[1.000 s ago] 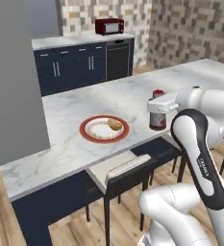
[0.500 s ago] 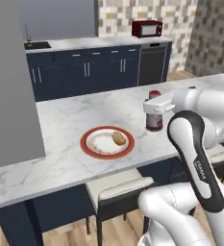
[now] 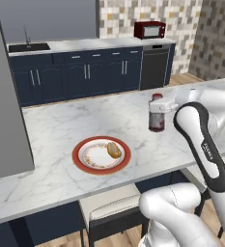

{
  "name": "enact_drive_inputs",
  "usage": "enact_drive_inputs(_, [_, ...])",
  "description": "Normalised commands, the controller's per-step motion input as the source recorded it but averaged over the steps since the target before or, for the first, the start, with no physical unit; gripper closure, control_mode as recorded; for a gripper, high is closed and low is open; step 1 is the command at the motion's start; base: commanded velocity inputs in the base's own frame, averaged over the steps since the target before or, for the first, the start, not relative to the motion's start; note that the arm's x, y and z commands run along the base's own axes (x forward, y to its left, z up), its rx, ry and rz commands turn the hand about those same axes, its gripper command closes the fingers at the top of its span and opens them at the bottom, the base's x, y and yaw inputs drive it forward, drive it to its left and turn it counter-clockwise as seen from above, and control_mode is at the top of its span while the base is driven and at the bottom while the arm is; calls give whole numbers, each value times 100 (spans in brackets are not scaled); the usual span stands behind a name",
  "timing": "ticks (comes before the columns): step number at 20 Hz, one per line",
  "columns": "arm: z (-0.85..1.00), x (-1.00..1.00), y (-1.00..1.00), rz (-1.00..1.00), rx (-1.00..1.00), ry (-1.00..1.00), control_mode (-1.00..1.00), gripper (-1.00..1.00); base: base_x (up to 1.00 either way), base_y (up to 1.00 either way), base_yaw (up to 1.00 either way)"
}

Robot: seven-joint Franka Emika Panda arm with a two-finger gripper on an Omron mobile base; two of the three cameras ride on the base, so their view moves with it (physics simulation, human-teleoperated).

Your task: Move the hot dog bun to the plate on the dining table and place the condiment next to that plate. Then navigate to the fridge and take the sausage and place it on the plate as well.

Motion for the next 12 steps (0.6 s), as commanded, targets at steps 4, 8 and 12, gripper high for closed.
enact_drive_inputs(4, [-99, 89, -46, 49, 7, 16, -100, 100, 0, 0, 0])
enact_drive_inputs(8, [-91, 86, -14, 48, 6, 10, -100, 100, 0, 0, 0])
enact_drive_inputs(12, [-77, 80, 0, 33, 6, 0, -100, 100, 0, 0, 0])
